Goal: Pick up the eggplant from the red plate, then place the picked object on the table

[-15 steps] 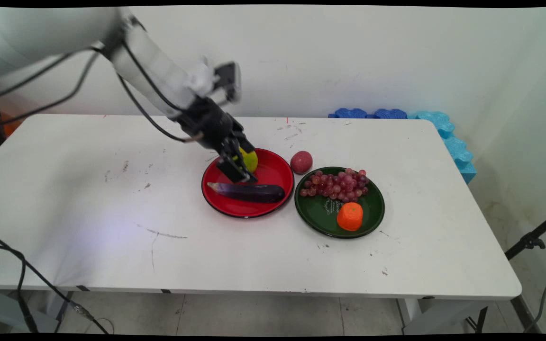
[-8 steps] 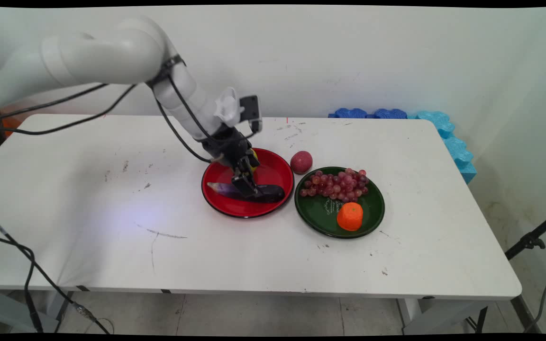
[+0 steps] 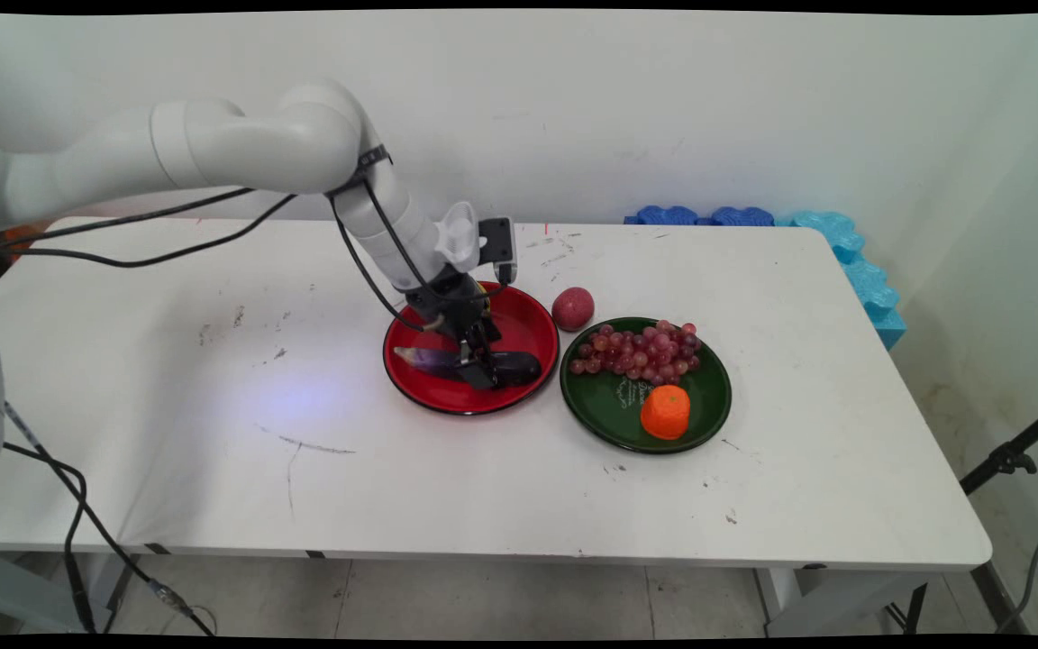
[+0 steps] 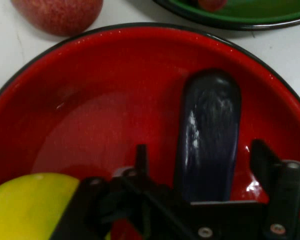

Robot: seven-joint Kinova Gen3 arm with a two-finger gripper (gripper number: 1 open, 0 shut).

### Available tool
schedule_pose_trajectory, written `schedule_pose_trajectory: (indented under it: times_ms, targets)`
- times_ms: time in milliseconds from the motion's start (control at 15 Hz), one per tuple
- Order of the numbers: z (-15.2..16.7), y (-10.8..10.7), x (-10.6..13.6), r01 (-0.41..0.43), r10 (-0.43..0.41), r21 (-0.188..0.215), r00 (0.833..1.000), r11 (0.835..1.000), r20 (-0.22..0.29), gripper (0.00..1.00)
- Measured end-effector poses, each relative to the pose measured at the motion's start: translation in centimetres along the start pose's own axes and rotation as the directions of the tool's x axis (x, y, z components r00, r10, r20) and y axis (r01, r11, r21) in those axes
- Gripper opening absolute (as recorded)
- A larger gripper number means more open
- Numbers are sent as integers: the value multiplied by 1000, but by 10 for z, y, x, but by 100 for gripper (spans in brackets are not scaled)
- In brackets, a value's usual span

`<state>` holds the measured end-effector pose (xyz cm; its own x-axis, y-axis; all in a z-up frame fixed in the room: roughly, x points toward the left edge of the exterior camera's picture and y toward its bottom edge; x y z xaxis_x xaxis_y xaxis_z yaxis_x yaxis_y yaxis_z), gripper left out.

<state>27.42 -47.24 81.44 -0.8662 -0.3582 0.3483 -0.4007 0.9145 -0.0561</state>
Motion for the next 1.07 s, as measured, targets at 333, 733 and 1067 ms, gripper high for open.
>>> schedule_pose_trajectory:
  times_ms: [333, 733, 1067]
  targets:
    - [5, -2, 6, -15, 15, -13, 1000, 1000, -3, 0]
    - [-49, 4, 33, -78, 77, -8, 995, 997, -70, 0]
    - [-105, 31, 57, -60, 55, -29, 990, 998, -132, 0]
